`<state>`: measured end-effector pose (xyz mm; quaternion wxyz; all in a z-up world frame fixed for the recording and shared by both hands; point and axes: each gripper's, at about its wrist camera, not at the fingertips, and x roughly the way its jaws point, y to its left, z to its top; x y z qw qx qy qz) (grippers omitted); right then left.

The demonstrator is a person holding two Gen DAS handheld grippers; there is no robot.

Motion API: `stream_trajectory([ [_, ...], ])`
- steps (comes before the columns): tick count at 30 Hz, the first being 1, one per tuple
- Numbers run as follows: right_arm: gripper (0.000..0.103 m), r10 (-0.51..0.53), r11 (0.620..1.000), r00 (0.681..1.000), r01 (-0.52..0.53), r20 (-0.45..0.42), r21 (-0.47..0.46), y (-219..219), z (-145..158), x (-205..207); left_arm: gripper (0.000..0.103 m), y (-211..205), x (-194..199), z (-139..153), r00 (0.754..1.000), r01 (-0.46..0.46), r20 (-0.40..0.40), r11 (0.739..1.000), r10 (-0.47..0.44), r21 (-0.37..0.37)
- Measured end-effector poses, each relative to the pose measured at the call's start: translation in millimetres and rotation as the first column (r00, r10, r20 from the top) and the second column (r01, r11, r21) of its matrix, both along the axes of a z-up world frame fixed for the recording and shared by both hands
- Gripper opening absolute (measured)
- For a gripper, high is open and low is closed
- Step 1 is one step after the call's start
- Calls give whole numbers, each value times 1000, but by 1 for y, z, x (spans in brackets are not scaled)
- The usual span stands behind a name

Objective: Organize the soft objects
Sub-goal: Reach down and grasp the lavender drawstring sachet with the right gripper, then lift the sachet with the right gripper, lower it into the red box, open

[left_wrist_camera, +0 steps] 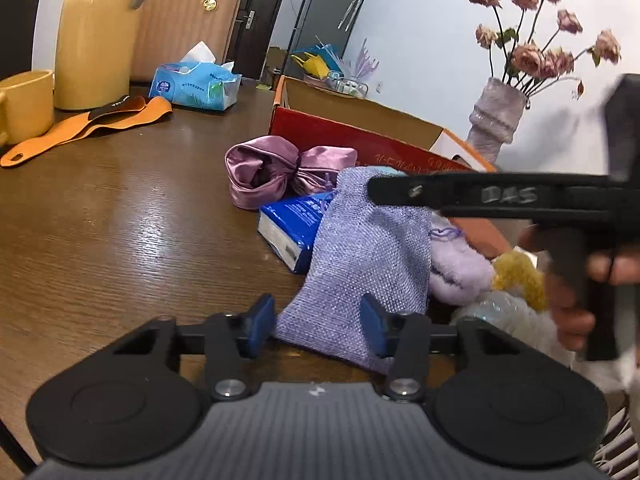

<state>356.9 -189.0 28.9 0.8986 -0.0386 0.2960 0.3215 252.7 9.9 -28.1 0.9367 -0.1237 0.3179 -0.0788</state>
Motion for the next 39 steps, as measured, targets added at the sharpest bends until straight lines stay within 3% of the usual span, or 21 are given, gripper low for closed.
stream_trajectory([
  [1, 55, 23, 1000, 1000, -23, -17, -13, 5, -2, 5, 30, 2, 0, -1, 1000, 2, 2, 1000, -2, -9],
  [2, 35, 41, 999, 999, -41, -26, -25, 9, -4, 6, 23, 6, 0, -1, 1000, 3, 2, 1000, -3, -23],
  [4, 13, 34, 998, 999, -36, -43, -53, 14, -8, 8, 11, 12, -2, 0, 1000, 9, 13, 999, -8, -48],
  [7, 9, 18, 999, 999, -19, -42, -46, 14, -4, -5, 6, 20, -9, 5, 1000, 19, 25, 998, -18, -59],
  [11, 9, -14, 997, 999, 17, 38, -80, 16, 9, -46, 6, 35, -27, 17, 997, 41, 62, 995, -35, -87],
  [13, 8, -46, 997, 998, 48, 42, -57, 12, 10, -71, 5, 39, -39, 21, 996, 35, 85, 997, -30, -66],
  [20, 10, -218, 975, 976, 218, 23, 34, -3, -17, -162, 6, 43, -62, 12, 998, -19, 63, 1000, 19, 6],
  [23, 14, -272, 962, 961, 270, 58, 35, -4, -27, -190, 7, 41, -69, 11, 997, -53, 60, 998, 51, 32],
  [25, 14, -304, 953, 950, 303, 68, 18, -7, -35, -196, 7, 46, -78, 15, 994, -70, 82, 997, 69, 12],
  [27, 14, -326, 945, 945, 324, 38, 52, -13, -42, -195, 12, 49, -93, 24, 991, -46, 128, 999, 46, -6],
  [28, 13, -341, 939, 939, 339, 28, 62, -15, -45, -193, 26, 48, -99, 28, 991, -27, 134, 1000, 27, 3],
  [29, 13, -361, 931, 932, 359, 24, 65, -17, -48, -192, 47, 45, -104, 30, 992, -9, 129, 1000, 7, 11],
  [31, 11, -407, 911, 913, 404, 19, 79, -18, -53, -186, 59, 39, -114, 30, 995, 2, 100, 1000, -2, 0],
  [34, 11, -455, 885, 891, 452, -2, 114, -17, -57, -175, 59, 26, -119, 22, 996, 84, 41, 993, -81, -83],
  [36, 11, -466, 877, 885, 463, -14, 129, -15, -57, -170, 55, 19, -114, 18, 996, 88, 18, 992, -87, -93],
  [38, 19, -435, 888, 900, 435, -32, 149, -16, -55, -169, 22, 18, -104, 11, 998, 66, -10, 994, -67, -84],
  [39, 20, -419, 893, 908, 418, -33, 168, -18, -53, -170, 20, 21, -98, 9, 998, 57, -28, 994, -60, -91],
])
